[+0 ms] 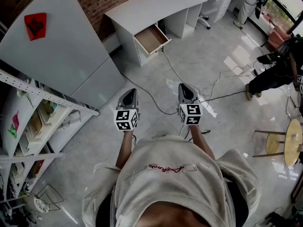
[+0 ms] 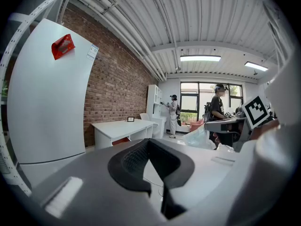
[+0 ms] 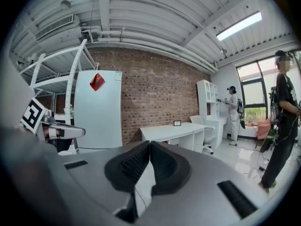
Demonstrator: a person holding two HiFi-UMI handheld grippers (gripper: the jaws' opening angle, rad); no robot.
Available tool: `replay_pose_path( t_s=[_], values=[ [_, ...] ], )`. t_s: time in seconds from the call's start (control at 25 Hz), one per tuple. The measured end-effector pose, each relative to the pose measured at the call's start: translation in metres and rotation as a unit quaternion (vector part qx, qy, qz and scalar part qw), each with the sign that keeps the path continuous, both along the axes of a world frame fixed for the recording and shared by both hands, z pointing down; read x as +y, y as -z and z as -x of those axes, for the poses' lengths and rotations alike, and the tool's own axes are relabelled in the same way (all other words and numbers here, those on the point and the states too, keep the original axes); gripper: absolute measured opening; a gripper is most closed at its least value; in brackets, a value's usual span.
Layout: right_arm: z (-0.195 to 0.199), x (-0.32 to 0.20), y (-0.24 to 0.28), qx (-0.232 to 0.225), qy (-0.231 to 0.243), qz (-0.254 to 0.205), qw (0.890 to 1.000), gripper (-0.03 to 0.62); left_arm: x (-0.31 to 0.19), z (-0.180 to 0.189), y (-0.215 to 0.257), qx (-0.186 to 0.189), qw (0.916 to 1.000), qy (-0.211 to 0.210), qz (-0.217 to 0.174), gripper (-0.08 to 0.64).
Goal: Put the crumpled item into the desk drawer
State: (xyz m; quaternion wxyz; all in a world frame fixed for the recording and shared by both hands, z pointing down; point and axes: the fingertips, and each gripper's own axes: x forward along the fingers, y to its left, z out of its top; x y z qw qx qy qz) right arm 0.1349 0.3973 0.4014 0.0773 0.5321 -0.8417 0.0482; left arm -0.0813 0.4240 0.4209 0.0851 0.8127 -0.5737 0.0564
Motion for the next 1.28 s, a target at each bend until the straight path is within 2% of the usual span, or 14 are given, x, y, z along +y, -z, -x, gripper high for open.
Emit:
replay_pose_path(
  t_s=[0.68,1.28],
  values=[
    [0.008,0.004,0.0,0.003,-0.008,-0.003,1.0,0.015,0.0,0.022,0.0,-0.009,1.0,0.004,0.001,0.009],
    [0.017,0.008,-0.011,0.014,-0.019,0.004,1.0,0.015,-0.005,0.041,-0.008,-0.001,1.0,0.005,0.001,0.009]
  ],
)
